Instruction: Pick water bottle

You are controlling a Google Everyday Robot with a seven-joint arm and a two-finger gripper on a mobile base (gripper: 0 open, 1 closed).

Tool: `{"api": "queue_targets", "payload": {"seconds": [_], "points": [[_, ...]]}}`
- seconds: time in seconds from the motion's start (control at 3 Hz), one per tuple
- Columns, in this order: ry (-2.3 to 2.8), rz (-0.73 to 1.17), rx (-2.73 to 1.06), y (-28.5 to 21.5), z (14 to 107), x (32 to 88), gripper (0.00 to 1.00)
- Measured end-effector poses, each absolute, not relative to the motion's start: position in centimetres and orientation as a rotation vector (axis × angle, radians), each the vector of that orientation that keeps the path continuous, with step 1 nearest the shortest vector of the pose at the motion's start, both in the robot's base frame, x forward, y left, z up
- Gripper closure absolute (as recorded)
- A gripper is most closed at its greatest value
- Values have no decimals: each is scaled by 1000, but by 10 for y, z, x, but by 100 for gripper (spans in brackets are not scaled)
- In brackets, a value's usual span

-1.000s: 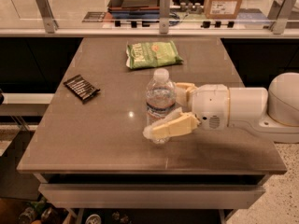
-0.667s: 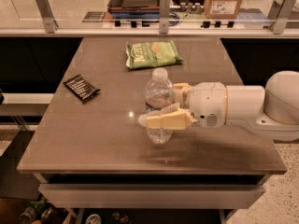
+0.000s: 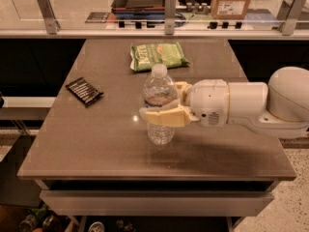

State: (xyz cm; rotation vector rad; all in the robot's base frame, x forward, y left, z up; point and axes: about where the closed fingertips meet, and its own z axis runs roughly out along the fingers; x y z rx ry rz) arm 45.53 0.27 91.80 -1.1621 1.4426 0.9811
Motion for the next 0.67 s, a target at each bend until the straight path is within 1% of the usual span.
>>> {"api": "queue_targets", "payload": {"seconds": [0.33, 0.67], "points": [[1377, 981, -1217, 10, 963, 499, 100], [1341, 959, -1218, 11, 984, 504, 100]]}}
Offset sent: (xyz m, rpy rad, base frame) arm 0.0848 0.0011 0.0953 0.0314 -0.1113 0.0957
